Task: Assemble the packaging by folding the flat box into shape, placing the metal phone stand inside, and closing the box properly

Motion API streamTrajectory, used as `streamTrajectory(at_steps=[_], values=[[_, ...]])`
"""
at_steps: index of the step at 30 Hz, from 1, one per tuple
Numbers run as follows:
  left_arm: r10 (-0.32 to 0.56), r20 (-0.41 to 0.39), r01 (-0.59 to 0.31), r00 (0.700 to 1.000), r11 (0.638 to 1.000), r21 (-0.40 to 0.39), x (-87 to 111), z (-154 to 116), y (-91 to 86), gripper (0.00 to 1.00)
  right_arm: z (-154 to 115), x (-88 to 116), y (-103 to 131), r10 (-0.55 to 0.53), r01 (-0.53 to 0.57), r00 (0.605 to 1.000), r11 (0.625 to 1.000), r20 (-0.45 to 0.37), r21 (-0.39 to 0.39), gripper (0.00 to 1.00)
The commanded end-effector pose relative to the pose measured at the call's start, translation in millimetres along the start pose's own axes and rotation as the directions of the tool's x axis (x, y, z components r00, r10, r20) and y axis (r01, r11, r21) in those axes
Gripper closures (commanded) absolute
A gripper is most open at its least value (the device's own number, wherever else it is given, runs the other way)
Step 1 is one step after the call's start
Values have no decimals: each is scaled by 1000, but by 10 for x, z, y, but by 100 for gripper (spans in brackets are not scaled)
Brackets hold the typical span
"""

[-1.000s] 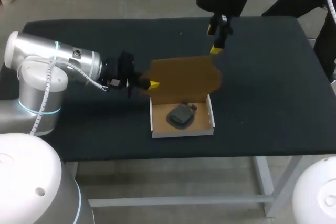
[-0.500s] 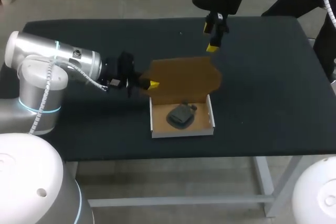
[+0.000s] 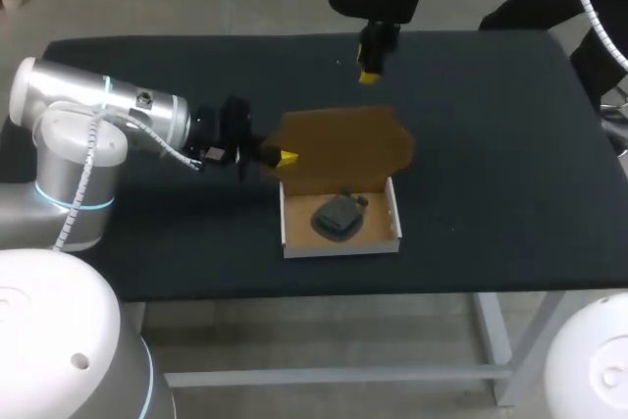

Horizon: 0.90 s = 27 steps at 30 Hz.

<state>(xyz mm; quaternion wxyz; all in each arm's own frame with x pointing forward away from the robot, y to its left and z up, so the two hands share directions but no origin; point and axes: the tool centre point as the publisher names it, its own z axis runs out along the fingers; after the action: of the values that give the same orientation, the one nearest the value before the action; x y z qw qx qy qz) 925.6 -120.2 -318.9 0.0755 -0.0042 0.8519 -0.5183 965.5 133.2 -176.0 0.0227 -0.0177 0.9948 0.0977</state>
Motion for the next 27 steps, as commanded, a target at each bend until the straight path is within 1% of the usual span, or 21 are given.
streamTrajectory(at_steps=[1,5,9,16,27], values=[[1,1,-1,1000,1000,2,0,3,6,100,95,-112,121,-6,6,1000,999,-23,38,68],[1,1,-1,1000,1000,2,0,3,6,100,200,-155,169,-19,21,999,999,-36,47,69],[1,1,-1,1000,1000,2,0,3,6,100,290,-135,206,-34,36,998,998,-49,54,69],[1,1,-1,1000,1000,2,0,3,6,100,385,-42,207,-51,56,996,995,-68,77,67],[1,1,-1,1000,1000,2,0,3,6,100,466,128,199,-73,80,994,993,-85,88,64]])
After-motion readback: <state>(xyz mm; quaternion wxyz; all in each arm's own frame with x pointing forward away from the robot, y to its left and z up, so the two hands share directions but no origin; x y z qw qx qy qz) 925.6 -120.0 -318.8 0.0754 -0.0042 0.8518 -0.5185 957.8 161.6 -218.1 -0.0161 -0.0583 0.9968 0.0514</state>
